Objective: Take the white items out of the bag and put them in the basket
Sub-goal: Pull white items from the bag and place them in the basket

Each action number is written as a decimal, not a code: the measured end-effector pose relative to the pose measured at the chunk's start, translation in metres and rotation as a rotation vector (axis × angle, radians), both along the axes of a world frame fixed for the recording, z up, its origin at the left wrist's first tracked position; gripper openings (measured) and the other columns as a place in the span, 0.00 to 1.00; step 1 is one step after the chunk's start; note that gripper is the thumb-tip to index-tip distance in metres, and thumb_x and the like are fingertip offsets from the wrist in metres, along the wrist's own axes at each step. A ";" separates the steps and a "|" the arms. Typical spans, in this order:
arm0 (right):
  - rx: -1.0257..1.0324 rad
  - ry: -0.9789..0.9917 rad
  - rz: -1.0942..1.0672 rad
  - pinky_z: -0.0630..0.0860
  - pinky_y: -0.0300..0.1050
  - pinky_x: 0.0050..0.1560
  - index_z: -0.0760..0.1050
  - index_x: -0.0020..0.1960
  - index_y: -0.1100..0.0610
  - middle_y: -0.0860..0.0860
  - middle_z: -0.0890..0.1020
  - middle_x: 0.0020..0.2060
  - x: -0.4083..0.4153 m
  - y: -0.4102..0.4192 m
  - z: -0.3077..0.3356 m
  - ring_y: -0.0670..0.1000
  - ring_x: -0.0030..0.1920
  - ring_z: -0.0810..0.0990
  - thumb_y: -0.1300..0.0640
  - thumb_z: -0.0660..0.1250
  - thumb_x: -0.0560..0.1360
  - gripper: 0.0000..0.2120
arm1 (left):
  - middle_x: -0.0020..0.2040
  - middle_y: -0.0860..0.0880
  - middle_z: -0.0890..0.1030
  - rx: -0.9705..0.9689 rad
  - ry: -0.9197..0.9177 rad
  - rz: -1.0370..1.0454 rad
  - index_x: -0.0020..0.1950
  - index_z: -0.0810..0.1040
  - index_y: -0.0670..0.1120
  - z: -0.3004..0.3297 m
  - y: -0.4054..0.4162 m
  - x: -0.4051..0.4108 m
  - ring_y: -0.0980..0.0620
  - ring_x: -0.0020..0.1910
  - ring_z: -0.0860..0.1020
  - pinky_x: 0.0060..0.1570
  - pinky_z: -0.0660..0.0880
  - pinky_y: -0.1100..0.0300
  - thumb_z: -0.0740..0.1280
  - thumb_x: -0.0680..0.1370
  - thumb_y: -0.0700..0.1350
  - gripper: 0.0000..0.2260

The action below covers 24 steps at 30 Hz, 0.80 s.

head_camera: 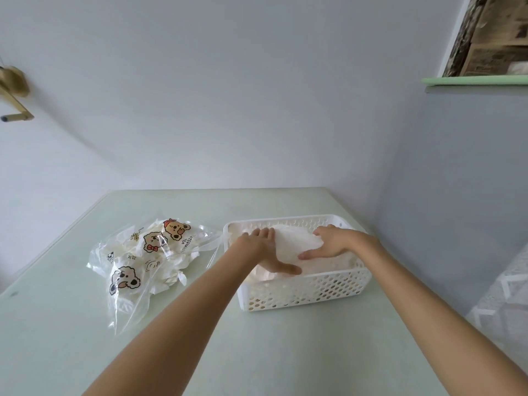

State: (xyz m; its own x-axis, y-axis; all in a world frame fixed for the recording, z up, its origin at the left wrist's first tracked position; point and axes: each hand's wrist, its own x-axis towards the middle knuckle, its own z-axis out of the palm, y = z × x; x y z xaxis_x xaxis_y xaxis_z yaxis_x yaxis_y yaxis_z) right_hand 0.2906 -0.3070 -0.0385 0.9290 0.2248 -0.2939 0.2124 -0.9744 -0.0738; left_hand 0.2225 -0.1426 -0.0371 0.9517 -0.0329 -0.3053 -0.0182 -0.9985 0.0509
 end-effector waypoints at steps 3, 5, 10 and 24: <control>0.018 -0.336 0.038 0.65 0.50 0.65 0.67 0.71 0.53 0.55 0.68 0.69 -0.005 -0.003 0.005 0.58 0.68 0.66 0.40 0.66 0.74 0.30 | 0.80 0.47 0.45 -0.077 -0.061 -0.006 0.78 0.40 0.40 0.005 0.003 -0.005 0.49 0.78 0.44 0.76 0.48 0.48 0.55 0.72 0.73 0.50; -0.057 -0.333 0.058 0.63 0.50 0.65 0.71 0.69 0.51 0.53 0.70 0.69 -0.011 0.000 0.000 0.57 0.68 0.66 0.44 0.65 0.76 0.23 | 0.79 0.46 0.45 -0.119 -0.099 -0.007 0.78 0.42 0.39 0.006 0.005 -0.009 0.49 0.78 0.43 0.76 0.48 0.49 0.52 0.75 0.71 0.46; 0.261 -0.523 -0.075 0.69 0.49 0.60 0.74 0.65 0.52 0.54 0.73 0.64 -0.027 0.005 0.001 0.57 0.65 0.68 0.58 0.63 0.78 0.16 | 0.79 0.47 0.52 -0.512 -0.240 -0.107 0.79 0.49 0.43 0.023 0.021 -0.038 0.50 0.78 0.52 0.73 0.52 0.59 0.57 0.83 0.50 0.28; 0.631 -0.426 0.314 0.70 0.42 0.44 0.78 0.48 0.50 0.45 0.80 0.43 -0.150 0.157 -0.008 0.48 0.48 0.75 0.58 0.61 0.77 0.08 | 0.73 0.45 0.62 -0.291 -0.169 0.561 0.73 0.62 0.41 -0.015 0.179 -0.117 0.46 0.73 0.58 0.67 0.61 0.54 0.64 0.78 0.58 0.31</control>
